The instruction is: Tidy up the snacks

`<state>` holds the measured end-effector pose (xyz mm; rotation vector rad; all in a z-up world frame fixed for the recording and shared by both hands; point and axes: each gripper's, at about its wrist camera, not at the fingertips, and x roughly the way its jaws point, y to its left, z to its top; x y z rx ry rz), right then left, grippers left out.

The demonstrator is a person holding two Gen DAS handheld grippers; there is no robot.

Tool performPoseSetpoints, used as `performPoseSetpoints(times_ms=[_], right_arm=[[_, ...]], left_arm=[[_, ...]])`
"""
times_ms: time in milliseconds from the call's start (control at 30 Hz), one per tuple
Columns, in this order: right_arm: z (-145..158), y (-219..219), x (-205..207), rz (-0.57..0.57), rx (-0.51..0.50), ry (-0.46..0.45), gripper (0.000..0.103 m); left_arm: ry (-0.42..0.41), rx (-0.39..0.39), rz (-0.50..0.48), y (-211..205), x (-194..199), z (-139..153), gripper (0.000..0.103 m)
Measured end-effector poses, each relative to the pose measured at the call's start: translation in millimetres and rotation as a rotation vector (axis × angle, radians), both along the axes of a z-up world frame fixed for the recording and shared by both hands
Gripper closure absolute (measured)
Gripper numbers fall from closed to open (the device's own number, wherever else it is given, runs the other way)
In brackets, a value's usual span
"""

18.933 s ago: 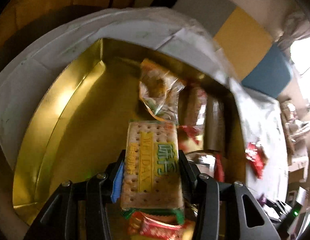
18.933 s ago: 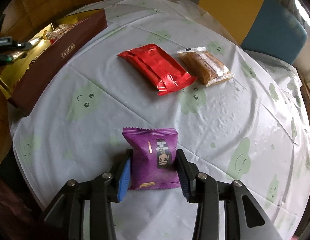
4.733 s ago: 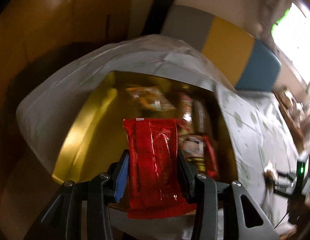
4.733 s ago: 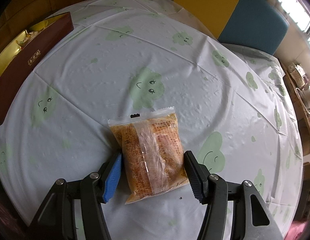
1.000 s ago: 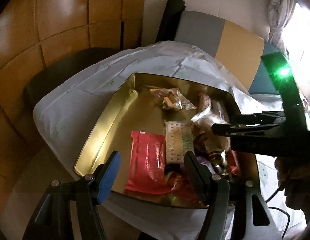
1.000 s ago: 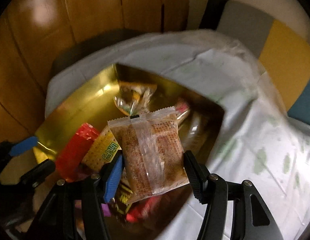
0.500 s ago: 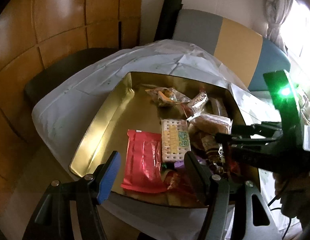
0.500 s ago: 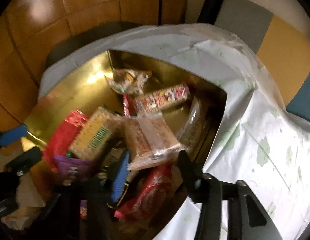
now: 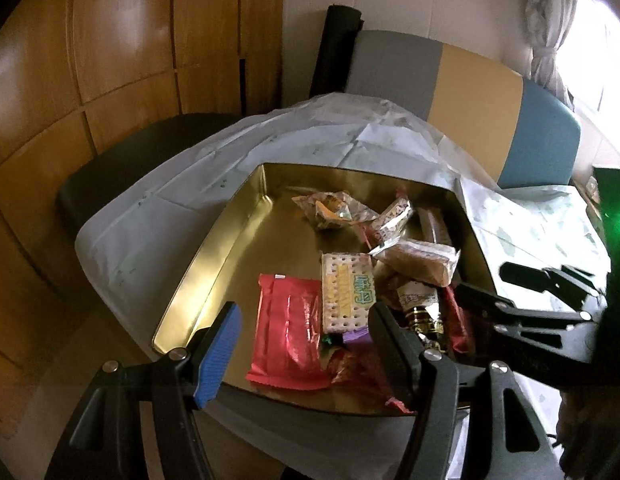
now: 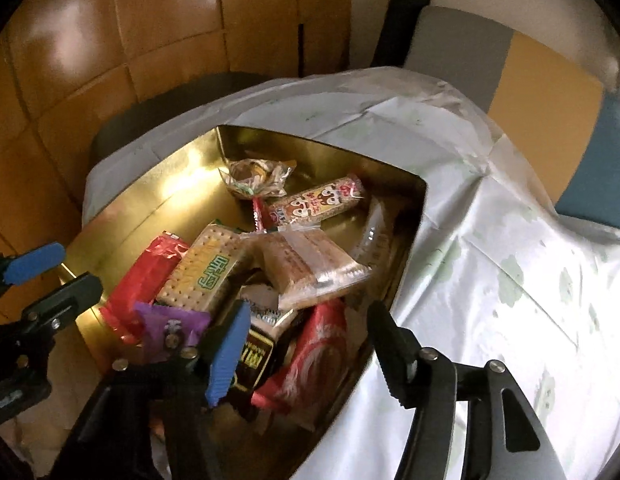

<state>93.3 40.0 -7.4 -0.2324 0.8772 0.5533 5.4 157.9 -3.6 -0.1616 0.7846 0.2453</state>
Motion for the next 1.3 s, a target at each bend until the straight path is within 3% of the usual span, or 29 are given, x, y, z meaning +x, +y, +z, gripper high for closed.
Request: performPoseSetpoints(times_ms=[133,467,700,900,1300], right_arm=[[10,-19,-15,-0.103,0.046,-0.028,0.029],[17,-57,-62,-0.287,0.082,-0.098,0.020],[19,-67,-80,-0.334,0.084,-0.142,0.020],[24,-71,-89,-0.345,0.083,-0.176,0.018],[30,-65,-97,-0.332,0.087,-0.198,0.015]], left_arm=[[-0.024,0.015,-0.012,-8,-5,5,0.036],[-0.050,0.082,-0.037,-34,-17,12,0.036],[-0.091,0.140,-0.015,-45,-25,22,0.036],[-0.139,0.145,0.021,-43,-33,31,0.036],[-0.152,0.136,0.041,-38,-38,34,0.036]])
